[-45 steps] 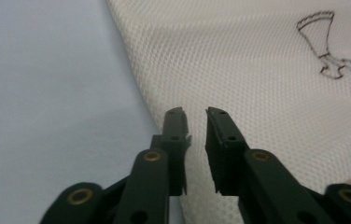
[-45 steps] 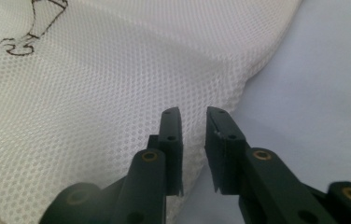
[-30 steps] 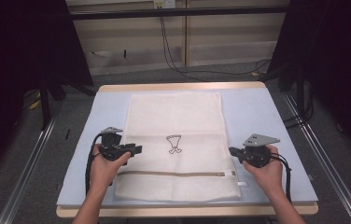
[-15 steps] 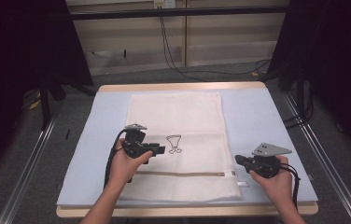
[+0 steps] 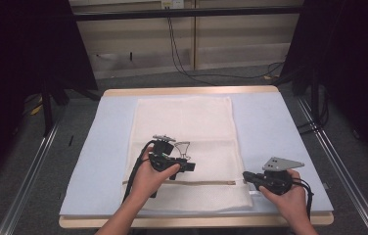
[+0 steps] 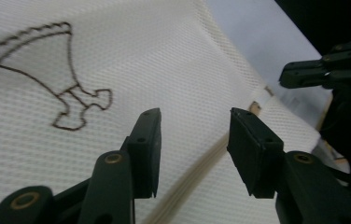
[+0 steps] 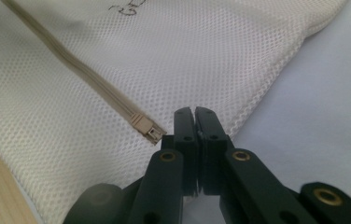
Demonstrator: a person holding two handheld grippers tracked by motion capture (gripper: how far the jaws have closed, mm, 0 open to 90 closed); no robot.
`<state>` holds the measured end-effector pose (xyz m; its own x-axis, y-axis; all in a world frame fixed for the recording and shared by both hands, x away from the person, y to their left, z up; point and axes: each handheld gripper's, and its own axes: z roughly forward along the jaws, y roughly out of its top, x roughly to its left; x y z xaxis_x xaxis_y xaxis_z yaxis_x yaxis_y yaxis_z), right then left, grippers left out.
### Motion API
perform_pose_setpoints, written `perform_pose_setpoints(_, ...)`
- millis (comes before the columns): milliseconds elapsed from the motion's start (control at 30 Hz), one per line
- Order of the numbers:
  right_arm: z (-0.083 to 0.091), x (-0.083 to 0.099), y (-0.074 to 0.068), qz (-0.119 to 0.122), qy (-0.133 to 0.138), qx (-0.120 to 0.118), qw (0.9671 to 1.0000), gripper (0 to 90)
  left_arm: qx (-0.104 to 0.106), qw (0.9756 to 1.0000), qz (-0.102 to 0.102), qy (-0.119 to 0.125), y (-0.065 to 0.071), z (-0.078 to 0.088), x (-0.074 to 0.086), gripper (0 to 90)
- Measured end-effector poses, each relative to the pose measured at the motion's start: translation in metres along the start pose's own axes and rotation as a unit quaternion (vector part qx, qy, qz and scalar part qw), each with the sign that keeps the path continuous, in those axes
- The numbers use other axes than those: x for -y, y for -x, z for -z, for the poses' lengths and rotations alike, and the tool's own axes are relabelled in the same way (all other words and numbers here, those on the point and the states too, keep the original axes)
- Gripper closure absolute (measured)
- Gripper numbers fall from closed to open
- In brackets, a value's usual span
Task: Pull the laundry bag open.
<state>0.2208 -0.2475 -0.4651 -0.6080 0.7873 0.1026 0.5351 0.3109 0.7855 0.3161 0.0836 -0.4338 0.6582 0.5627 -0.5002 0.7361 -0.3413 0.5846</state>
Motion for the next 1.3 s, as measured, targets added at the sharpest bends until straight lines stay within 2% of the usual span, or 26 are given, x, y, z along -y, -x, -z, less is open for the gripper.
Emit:
perform_pose_setpoints(33,0.0,0.001,-0.002,0.006,-0.001,0.0,1.0,88.6,0.001,1.0,0.001,-0.001,0.003,-0.003,0.0,52.2)
perform_pose_setpoints(67,-0.002,0.001,-0.005,0.012,-0.006,-0.002,0.9999,88.6,-0.001,0.9999,-0.002,-0.013,0.008,-0.009,0.001,52.7)
perform_pose_setpoints(167,-0.004,0.001,-0.007,0.015,-0.011,-0.005,0.9998,88.4,0.0,0.9998,-0.012,-0.019,0.012,-0.015,0.001,52.9)
perform_pose_setpoints(200,-0.005,0.001,-0.008,0.016,-0.011,-0.005,0.9998,88.0,0.006,0.9996,-0.011,-0.025,0.014,-0.018,0.0,52.6)
perform_pose_setpoints(233,-0.006,0.001,-0.008,0.014,-0.01,-0.005,0.9998,87.9,0.022,0.9995,-0.01,-0.022,0.016,-0.02,0.0,52.6)
perform_pose_setpoints(300,-0.007,0.001,-0.008,0.018,-0.014,-0.004,0.9997,87.5,0.034,0.9992,-0.002,-0.022,0.02,-0.023,-0.001,52.0)
perform_pose_setpoints(400,-0.008,0.001,-0.007,0.021,-0.015,-0.001,0.9997,86.4,0.038,0.9989,-0.013,-0.025,0.026,-0.029,-0.003,52.3)
perform_pose_setpoints(500,-0.009,0.003,-0.005,0.024,-0.018,0.004,0.9995,86.2,0.07,0.9967,-0.011,-0.04,0.03,-0.037,-0.007,61.7)
perform_pose_setpoints(567,-0.009,0.003,-0.004,0.024,-0.017,0.006,0.9995,86.3,0.073,0.9961,-0.012,-0.047,0.032,-0.042,-0.008,63.0)
perform_pose_setpoints(667,-0.009,0.003,-0.003,0.029,-0.017,0.006,0.9994,89.5,0.087,0.9949,0.004,-0.051,0.033,-0.047,-0.009,67.6)
perform_pose_setpoints(700,-0.009,0.002,-0.004,0.03,-0.018,0.007,0.9994,90.0,0.086,0.9951,0.015,-0.046,0.035,-0.05,-0.009,68.0)
perform_pose_setpoints(767,-0.009,0.002,-0.003,0.03,-0.017,0.008,0.9994,90.0,0.087,0.9948,0.023,-0.049,0.037,-0.054,-0.009,68.4)
perform_pose_setpoints(800,-0.009,0.002,-0.003,0.031,-0.017,0.008,0.9993,90.0,0.084,0.995,0.019,-0.051,0.037,-0.055,-0.009,70.3)
perform_pose_setpoints(833,-0.009,0.002,-0.003,0.032,-0.018,0.006,0.9993,90.0,0.081,0.995,0.024,-0.053,0.039,-0.057,-0.009,71.4)
perform_pose_setpoints(867,-0.009,0.002,-0.003,0.035,-0.019,0.004,0.9992,90.0,0.09,0.9941,0.027,-0.055,0.04,-0.059,-0.009,74.4)
perform_pose_setpoints(900,-0.01,0.002,-0.004,0.036,-0.02,0.002,0.9992,90.0,0.089,0.9938,0.037,-0.056,0.041,-0.061,-0.009,77.3)
perform_pose_setpoints(967,-0.011,0.001,-0.005,0.038,-0.021,0.0,0.999,90.0,0.074,0.9951,0.031,-0.057,0.043,-0.064,-0.009,78.5)
perform_pose_setpoints(1033,-0.011,0.001,-0.006,0.041,-0.025,0.003,0.9988,90.0,0.086,0.9929,0.054,-0.062,0.045,-0.068,-0.009,77.8)
perform_pose_setpoints(1067,-0.013,0.001,-0.006,0.047,-0.027,0.002,0.9985,90.0,0.084,0.993,0.05,-0.067,0.045,-0.069,-0.008,77.6)
perform_pose_setpoints(1133,-0.014,0.002,-0.006,0.046,-0.029,-0.002,0.9985,90.0,0.09,0.9916,0.063,-0.068,0.047,-0.073,-0.008,78.7)
perform_pose_setpoints(1167,-0.014,0.002,-0.006,0.046,-0.032,0.0,0.9984,90.0,0.085,0.9918,0.067,-0.068,0.048,-0.075,-0.008,79.7)
perform_pose_setpoints(1200,-0.014,0.002,-0.006,0.046,-0.032,0.0,0.9984,90.0,0.077,0.9926,0.056,-0.076,0.047,-0.077,-0.008,79.7)
perform_pose_setpoints(1267,-0.014,0.002,-0.006,0.046,-0.035,-0.001,0.9983,90.0,0.08,0.9912,0.074,-0.075,0.048,-0.083,-0.007,80.9)
perform_pose_setpoints(1300,-0.014,0.002,-0.006,0.046,-0.035,-0.001,0.9983,90.0,0.076,0.9913,0.078,-0.073,0.049,-0.085,-0.007,80.9)
